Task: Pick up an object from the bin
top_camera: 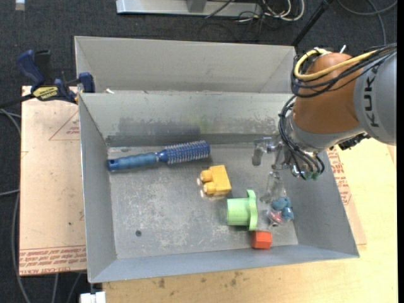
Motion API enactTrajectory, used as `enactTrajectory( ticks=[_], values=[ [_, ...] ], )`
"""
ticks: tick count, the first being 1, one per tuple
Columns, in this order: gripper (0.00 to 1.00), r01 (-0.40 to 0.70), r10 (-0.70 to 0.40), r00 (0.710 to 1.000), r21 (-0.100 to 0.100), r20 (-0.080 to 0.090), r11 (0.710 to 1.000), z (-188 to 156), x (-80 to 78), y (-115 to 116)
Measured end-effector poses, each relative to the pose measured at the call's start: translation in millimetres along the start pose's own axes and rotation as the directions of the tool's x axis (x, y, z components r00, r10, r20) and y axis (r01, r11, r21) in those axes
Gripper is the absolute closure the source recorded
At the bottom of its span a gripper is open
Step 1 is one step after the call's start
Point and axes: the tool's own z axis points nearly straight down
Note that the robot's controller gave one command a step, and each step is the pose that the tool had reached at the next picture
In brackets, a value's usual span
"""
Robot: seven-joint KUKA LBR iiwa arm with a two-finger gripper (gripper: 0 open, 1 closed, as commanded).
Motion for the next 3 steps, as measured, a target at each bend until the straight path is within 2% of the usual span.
enactTrajectory(
  ticks=[1,2,3],
  values=[
    [0.0,-0.076,0.076,0.997,-0.002,0.005,0.997,102.2,78.2,30.4],
    [0.0,-0.008,0.008,1.0,-0.001,0.01,1.0,68.4,78.9,64.9],
    [0.0,0.164,-0.164,0.986,0.002,0.009,0.986,63.7,65.7,69.4]
  ],
)
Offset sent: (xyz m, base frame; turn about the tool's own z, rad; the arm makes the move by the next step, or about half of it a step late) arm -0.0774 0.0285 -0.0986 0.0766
